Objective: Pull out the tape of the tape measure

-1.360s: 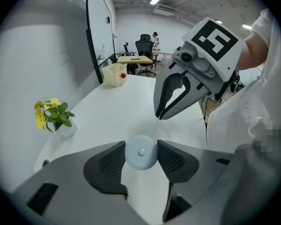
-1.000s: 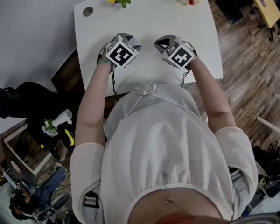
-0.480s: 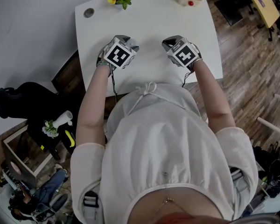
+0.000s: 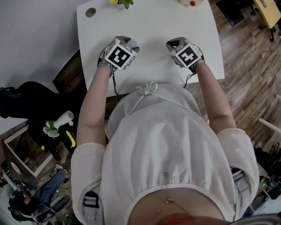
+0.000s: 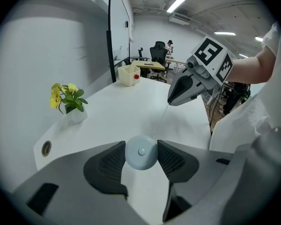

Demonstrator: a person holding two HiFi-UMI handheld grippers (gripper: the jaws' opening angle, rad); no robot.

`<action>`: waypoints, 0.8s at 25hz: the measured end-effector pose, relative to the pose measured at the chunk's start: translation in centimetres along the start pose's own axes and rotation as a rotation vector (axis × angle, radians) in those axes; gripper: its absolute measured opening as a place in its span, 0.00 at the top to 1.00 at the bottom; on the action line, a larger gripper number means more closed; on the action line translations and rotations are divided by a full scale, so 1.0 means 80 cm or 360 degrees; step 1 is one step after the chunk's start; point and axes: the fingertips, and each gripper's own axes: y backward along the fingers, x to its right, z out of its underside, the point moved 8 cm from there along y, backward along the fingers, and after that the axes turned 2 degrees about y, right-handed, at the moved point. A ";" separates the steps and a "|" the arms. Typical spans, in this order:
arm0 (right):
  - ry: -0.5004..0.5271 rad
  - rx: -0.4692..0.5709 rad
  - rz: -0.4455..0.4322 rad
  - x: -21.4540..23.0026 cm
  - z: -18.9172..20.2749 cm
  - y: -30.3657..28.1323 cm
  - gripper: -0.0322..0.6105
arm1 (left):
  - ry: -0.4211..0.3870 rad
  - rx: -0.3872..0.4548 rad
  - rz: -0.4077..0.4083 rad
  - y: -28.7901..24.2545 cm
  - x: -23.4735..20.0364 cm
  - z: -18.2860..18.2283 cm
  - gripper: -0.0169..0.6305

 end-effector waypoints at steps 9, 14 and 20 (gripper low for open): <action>-0.0104 -0.0070 0.0091 0.022 0.027 0.002 0.92 | 0.0071 -0.0012 -0.0014 0.005 -0.019 0.023 0.62; -0.0017 -0.0100 0.0190 0.029 0.024 0.006 0.92 | 0.0011 -0.0055 -0.0039 0.002 -0.017 0.024 0.62; -0.0022 -0.0193 0.0184 0.027 0.035 0.006 0.92 | -0.0001 -0.0085 -0.0064 0.007 -0.020 0.031 0.62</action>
